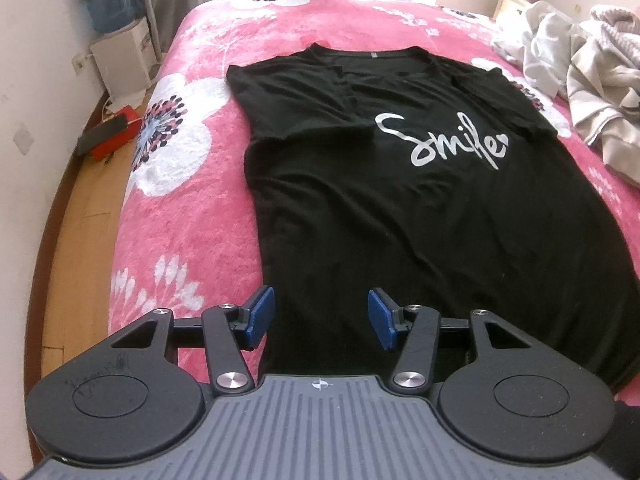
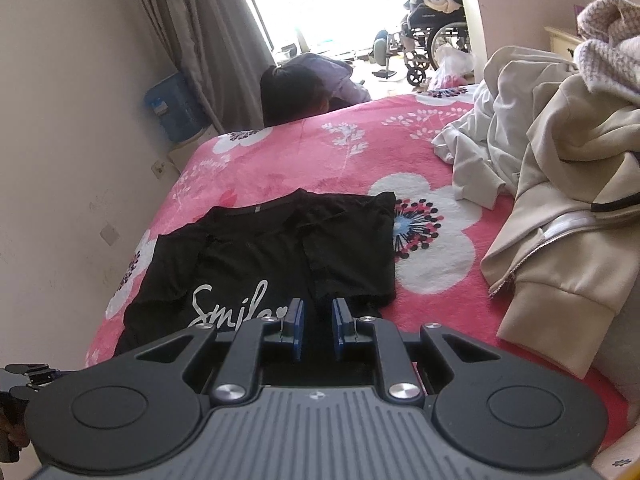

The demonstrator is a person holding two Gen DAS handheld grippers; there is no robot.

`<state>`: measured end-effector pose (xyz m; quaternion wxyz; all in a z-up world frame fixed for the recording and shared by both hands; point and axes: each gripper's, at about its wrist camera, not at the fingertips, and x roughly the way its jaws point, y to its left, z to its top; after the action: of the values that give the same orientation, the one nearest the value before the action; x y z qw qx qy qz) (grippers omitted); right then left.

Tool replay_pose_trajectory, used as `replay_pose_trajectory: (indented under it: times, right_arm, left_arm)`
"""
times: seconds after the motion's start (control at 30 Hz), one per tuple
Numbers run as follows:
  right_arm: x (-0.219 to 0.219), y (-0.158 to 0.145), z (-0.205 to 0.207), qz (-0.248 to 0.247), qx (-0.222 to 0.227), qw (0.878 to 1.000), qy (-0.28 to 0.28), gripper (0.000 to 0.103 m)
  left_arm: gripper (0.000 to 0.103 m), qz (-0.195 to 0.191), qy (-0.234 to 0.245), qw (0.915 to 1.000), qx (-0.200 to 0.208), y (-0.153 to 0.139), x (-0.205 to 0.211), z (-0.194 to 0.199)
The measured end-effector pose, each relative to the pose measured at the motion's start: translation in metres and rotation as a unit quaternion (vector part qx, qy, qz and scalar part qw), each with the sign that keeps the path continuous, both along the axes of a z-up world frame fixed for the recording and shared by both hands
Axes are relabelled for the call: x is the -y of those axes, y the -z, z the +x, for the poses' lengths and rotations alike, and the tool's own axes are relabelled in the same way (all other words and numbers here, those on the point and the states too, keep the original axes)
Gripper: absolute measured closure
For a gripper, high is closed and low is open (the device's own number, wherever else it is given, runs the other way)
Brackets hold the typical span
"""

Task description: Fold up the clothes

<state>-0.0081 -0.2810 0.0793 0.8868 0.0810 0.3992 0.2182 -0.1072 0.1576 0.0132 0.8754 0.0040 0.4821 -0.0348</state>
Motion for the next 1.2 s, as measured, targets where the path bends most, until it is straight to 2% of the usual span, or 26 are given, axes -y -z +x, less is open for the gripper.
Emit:
replay_pose_trajectory:
  times: [0.6, 1.2]
  right_arm:
    - [-0.003, 0.0, -0.005, -0.004, 0.009, 1.0, -0.018, 0.086]
    - [-0.004, 0.003, -0.007, -0.01, 0.004, 1.0, -0.018, 0.086]
  left_arm:
    - [0.051, 0.022, 0.009, 0.9997, 0.0, -0.002, 0.012, -0.003]
    - [0.051, 0.023, 0.014, 0.9996, -0.001, 0.0, 0.016, -0.006]
